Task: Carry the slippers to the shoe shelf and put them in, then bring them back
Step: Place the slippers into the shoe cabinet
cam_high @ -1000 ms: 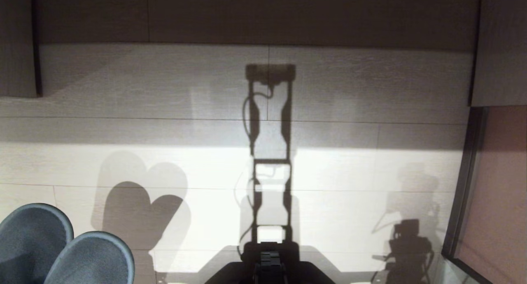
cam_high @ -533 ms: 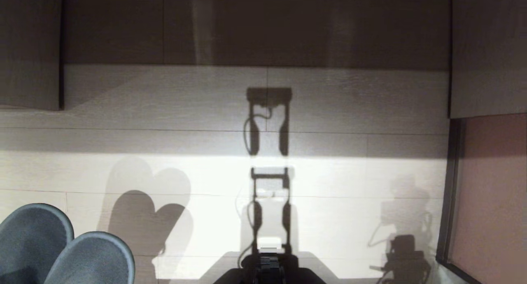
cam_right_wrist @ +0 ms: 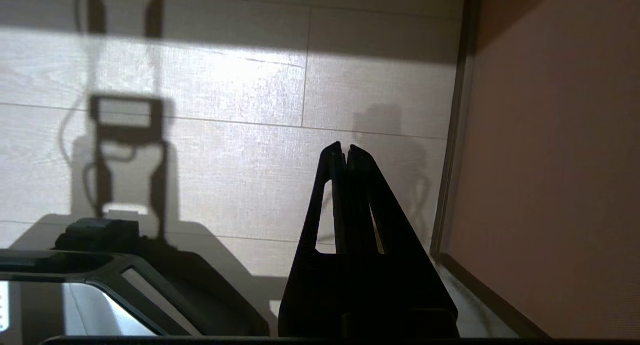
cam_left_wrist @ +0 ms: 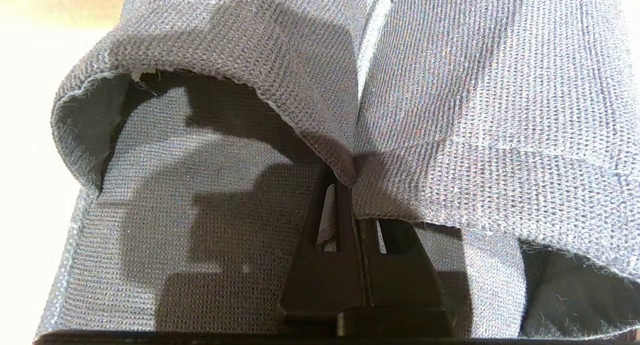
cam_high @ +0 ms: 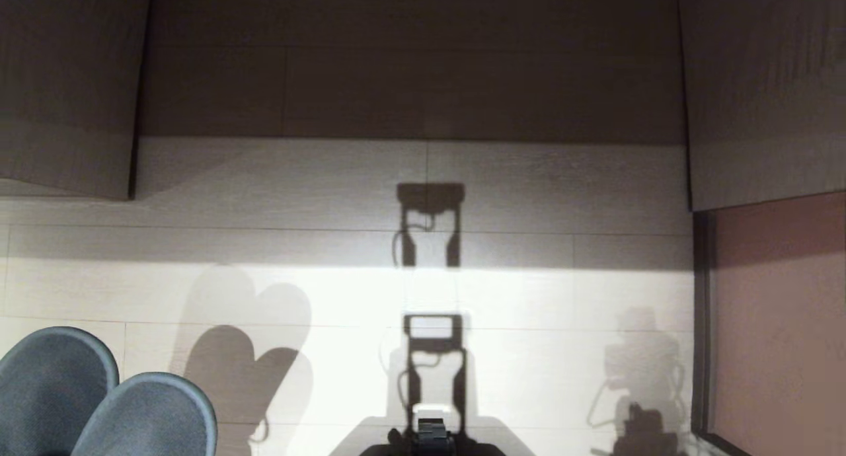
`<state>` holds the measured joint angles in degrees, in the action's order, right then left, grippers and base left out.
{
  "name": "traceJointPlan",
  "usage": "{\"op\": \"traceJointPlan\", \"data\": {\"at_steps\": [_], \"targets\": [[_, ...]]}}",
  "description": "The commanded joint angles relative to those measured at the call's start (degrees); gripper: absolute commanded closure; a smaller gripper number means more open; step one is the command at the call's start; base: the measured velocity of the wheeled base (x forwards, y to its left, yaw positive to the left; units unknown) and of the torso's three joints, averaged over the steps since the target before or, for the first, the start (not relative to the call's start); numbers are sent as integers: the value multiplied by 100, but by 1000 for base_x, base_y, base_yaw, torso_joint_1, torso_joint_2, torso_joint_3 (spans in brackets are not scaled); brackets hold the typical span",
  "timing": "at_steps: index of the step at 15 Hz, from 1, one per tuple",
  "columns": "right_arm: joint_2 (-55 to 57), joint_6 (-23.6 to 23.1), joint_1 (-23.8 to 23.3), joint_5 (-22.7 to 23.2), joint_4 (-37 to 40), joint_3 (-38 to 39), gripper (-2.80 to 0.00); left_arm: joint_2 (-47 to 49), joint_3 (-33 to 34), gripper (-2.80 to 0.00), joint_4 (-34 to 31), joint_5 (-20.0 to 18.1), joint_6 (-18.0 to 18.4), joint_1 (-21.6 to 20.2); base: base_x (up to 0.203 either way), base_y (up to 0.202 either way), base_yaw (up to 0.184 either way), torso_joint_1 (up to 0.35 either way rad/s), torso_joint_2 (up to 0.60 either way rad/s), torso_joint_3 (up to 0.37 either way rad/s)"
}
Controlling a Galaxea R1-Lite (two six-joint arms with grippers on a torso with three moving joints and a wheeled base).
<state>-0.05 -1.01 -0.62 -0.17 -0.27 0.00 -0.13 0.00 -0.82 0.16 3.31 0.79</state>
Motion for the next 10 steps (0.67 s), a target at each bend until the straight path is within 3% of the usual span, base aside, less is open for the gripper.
{"op": "traceJointPlan", "data": {"at_steps": [1, 10], "targets": [[-224, -4, 1, -1, -6, 229, 0, 13, 0, 0, 3, 2, 3, 0, 0, 0, 0, 2, 6, 211], [-224, -4, 1, -1, -8, 229, 0, 13, 0, 0, 3, 2, 3, 0, 0, 0, 0, 3, 1, 203]]}}
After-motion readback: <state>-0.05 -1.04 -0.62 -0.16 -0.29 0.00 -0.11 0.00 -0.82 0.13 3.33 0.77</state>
